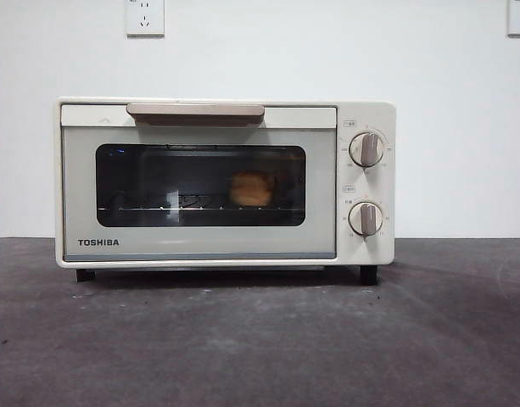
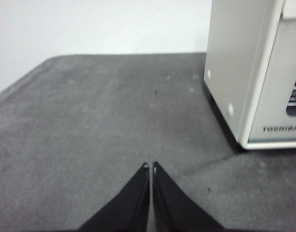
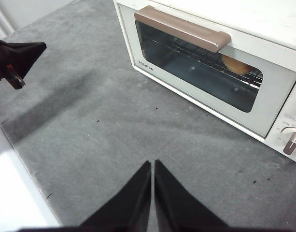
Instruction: The left arm flap open the oven, the right arm pick bread and place it into oven, the left arm flap close the oven
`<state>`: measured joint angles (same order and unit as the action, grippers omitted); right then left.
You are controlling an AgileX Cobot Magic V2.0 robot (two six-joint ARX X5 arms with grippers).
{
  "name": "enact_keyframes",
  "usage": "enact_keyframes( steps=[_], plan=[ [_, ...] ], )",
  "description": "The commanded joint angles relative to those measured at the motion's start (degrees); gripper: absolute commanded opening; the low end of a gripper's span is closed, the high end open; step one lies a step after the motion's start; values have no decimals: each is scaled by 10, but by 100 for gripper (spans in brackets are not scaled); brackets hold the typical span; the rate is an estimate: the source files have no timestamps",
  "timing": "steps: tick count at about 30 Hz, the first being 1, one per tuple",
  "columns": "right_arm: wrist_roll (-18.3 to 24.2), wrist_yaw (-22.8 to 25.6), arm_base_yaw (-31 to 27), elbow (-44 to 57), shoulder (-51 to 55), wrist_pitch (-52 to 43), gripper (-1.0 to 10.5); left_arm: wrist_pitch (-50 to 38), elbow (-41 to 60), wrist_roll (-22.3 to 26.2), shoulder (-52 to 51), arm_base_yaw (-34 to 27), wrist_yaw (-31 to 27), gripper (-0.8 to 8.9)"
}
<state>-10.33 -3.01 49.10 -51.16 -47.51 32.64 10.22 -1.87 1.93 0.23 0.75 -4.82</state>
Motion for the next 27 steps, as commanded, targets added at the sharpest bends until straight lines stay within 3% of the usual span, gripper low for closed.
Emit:
enact_keyframes(
  steps=[1, 25, 27],
  plan=[
    [-2, 0, 6, -4, -3, -5, 6, 3, 12, 0, 0, -1, -1, 20],
    [-2, 0, 6, -4, -3, -5, 6, 3, 12, 0, 0, -1, -1, 20],
    [21, 10, -4, -4, 1, -6, 6, 3, 12, 0, 0, -1, -1, 20]
  ],
)
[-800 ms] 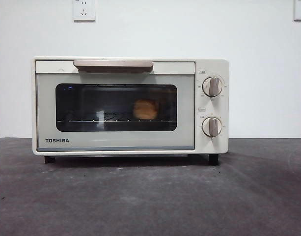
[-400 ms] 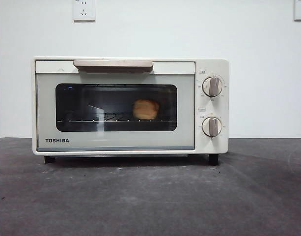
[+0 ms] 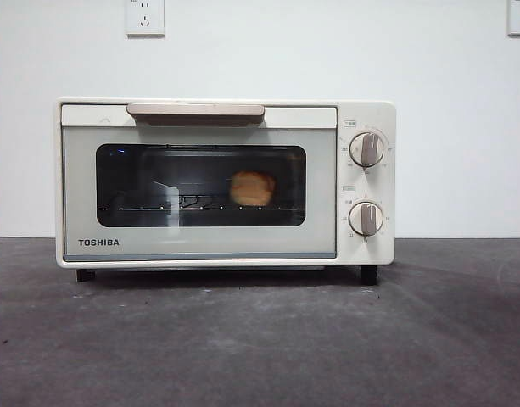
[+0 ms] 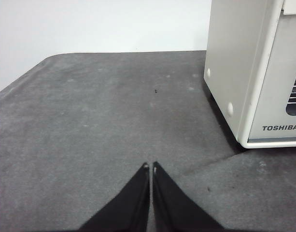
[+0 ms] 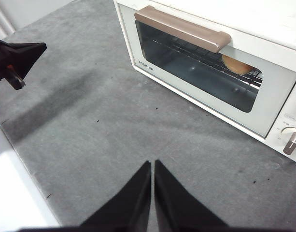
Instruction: The left arm flap open the oven, the right arm pick bread and place it into oven, the left arm flap close the oven
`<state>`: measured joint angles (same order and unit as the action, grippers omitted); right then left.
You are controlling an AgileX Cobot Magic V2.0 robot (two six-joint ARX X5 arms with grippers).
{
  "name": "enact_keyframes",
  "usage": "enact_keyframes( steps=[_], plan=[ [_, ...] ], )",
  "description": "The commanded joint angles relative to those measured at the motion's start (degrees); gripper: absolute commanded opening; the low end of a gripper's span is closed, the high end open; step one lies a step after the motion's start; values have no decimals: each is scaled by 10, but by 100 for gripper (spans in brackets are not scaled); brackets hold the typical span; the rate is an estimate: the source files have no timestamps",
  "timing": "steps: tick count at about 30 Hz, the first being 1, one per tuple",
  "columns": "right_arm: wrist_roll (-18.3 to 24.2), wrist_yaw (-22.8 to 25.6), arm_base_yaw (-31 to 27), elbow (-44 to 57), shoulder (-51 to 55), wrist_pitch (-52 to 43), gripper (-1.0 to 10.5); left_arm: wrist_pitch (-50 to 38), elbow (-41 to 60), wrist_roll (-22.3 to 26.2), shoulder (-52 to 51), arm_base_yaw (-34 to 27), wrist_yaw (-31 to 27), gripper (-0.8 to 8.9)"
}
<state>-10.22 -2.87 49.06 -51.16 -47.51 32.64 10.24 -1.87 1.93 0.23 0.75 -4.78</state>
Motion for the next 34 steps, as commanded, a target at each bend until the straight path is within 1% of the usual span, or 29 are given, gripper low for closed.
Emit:
enact_keyframes(
  steps=[1, 4, 7, 9, 11, 13, 19, 25, 31, 34],
  plan=[
    [28, 13, -12, -4, 5, -6, 6, 3, 12, 0, 0, -1, -2, 20],
    [41, 14, -56, -2, 19, -10, 6, 3, 12, 0, 0, -1, -2, 20],
    [42, 9, -120, 14, 49, -26, 6, 3, 12, 0, 0, -1, -2, 20],
    [45, -8, -168, 40, 78, -54, 6, 3, 12, 0, 0, -1, -2, 20],
    [54, -27, -217, 75, 116, -92, 6, 3, 12, 0, 0, -1, -2, 20],
    [67, -36, -261, 116, 155, -135, 6, 3, 12, 0, 0, -1, -2, 20],
    [88, -36, -369, 239, 275, -242, 6, 3, 12, 0, 0, -1, -2, 20],
    [98, -35, -442, 332, 357, -300, 6, 3, 12, 0, 0, -1, -2, 20],
    [98, -31, -492, 404, 416, -305, 6, 3, 12, 0, 0, -1, -2, 20],
    [98, -31, -505, 434, 439, -306, 6, 3, 12, 0, 0, -1, -2, 20]
  ],
)
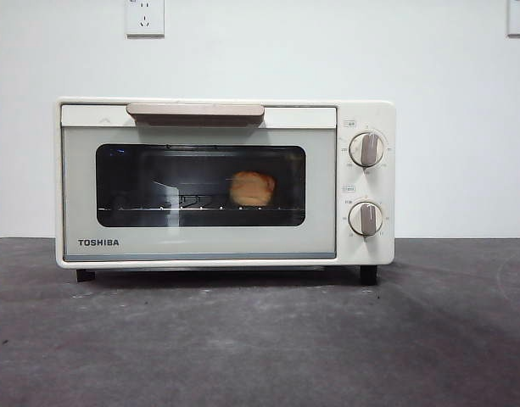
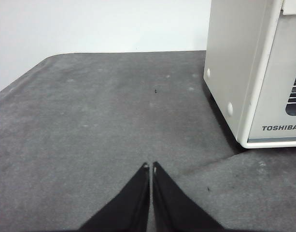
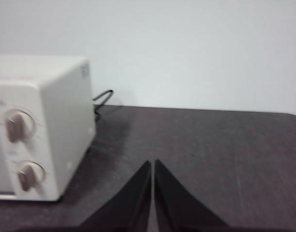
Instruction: The left arm flap open the oven, the right arm pick bread and place it into oven, the left arm flap close the oven
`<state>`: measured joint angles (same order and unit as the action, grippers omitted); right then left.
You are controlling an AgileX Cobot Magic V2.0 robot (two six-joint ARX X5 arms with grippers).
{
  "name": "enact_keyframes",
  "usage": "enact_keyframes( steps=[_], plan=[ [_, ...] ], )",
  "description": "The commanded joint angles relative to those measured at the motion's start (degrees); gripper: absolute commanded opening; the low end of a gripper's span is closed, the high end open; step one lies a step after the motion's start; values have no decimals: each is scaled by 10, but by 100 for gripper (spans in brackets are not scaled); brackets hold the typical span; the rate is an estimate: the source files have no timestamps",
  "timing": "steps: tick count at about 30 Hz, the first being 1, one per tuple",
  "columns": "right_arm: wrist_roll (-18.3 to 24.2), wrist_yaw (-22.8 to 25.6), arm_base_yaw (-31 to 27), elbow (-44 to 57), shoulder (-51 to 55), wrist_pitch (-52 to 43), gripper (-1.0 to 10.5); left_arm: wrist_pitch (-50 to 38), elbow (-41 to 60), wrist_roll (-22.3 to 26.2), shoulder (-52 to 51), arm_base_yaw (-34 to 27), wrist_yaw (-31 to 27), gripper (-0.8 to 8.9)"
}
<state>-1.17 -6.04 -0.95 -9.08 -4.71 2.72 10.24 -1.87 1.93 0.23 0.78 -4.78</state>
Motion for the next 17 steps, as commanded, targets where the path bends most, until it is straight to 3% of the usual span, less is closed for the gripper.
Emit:
enact_keyframes(
  steps=[1, 9, 17],
  plan=[
    [8, 1, -7, 23, 18, -7, 6, 3, 12, 0, 0, -1, -2, 20],
    [-4, 0, -6, 84, 45, -14, 6, 3, 12, 0, 0, -1, -2, 20],
    [-1, 1, 5, 86, 45, 44, 6, 3, 12, 0, 0, -1, -2, 20]
  ],
)
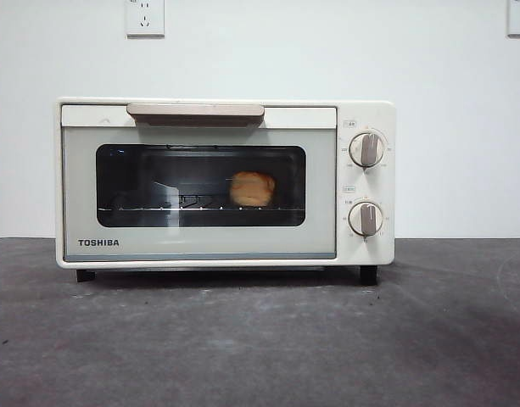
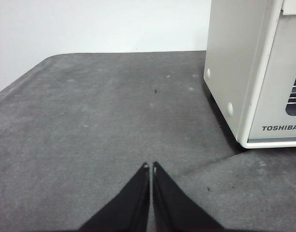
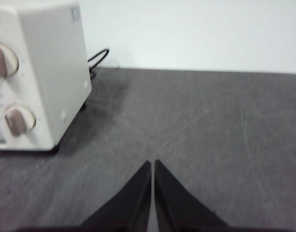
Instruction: The left arm flap open the oven, the right arm pick bread and place it into oven, the left arm flap close the oven
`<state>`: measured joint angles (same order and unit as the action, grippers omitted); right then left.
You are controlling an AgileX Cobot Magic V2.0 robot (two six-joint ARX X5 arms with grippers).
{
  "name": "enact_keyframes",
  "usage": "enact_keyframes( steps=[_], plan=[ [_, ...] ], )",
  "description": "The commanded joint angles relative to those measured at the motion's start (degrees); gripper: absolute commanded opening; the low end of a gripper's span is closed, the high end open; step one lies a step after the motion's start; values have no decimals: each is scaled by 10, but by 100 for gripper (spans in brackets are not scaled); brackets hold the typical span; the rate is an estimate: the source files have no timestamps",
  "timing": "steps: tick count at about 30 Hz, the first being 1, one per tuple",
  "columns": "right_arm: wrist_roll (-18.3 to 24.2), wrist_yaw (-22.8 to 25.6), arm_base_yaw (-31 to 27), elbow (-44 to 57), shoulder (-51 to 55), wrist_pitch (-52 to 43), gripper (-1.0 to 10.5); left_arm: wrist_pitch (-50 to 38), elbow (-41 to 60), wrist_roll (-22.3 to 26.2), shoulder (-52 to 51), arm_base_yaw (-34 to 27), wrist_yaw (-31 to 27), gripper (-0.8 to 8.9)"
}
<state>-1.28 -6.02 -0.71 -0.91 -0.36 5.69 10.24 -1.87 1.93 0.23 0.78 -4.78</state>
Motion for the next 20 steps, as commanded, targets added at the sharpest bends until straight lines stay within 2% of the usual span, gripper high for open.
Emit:
enact_keyframes(
  steps=[1, 20],
  plan=[
    [0, 0, 3, 4, 2, 30, 6, 3, 12, 0, 0, -1, -2, 20],
    [-10, 0, 3, 4, 2, 31, 6, 3, 12, 0, 0, -1, -2, 20]
  ],
)
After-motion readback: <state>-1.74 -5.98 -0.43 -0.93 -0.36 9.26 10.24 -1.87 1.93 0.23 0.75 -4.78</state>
